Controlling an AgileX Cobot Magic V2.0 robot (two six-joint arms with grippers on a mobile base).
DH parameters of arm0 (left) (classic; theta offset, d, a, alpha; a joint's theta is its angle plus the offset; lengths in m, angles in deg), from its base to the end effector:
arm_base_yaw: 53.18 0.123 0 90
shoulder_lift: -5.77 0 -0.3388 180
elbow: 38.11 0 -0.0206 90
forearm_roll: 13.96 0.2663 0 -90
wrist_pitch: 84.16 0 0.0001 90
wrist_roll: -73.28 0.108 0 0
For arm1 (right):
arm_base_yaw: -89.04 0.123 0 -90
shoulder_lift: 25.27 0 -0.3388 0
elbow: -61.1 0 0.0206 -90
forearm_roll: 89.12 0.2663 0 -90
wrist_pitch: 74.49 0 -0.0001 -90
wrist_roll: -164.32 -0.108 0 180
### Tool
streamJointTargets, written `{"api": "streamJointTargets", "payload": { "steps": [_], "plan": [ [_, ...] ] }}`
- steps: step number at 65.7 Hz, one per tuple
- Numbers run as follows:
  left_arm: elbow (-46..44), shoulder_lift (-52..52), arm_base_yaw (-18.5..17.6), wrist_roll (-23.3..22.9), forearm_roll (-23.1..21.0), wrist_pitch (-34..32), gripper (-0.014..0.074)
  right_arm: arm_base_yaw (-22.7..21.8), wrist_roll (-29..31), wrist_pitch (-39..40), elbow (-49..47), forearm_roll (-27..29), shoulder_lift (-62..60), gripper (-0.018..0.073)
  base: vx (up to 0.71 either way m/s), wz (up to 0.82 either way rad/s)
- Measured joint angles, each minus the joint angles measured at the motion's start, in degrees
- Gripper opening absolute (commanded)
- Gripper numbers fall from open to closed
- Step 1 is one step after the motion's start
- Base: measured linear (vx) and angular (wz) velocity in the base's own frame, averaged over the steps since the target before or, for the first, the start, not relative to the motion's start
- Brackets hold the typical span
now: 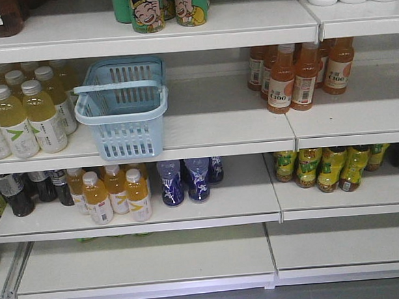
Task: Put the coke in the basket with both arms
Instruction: 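Approach the shelf and align with the light-blue basket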
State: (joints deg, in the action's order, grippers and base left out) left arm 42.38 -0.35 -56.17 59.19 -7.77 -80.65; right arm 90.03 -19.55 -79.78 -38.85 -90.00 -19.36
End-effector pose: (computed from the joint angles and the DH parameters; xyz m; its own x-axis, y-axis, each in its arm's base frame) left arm 0.0357 -0.0011 0.1951 -0.0080 -0.1374 -0.9905 0.0449 0.9895 -0.1376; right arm 0.0352 0.0005 0.1947 -0.0226 0.0518 -0.9984 -0.0147 0.9985 0.0522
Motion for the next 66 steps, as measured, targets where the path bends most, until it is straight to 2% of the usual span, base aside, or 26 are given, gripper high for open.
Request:
{"api": "streamJointTargets", "payload": {
  "steps": [66],
  "plan": [
    [0.0, 0.0, 0.0, 0.0, 0.0, 0.0, -0.0006, 0.0, 0.0, 0.0, 0.0, 0.0, 0.0, -0.0005, 0.05, 0.00]
  ]
}}
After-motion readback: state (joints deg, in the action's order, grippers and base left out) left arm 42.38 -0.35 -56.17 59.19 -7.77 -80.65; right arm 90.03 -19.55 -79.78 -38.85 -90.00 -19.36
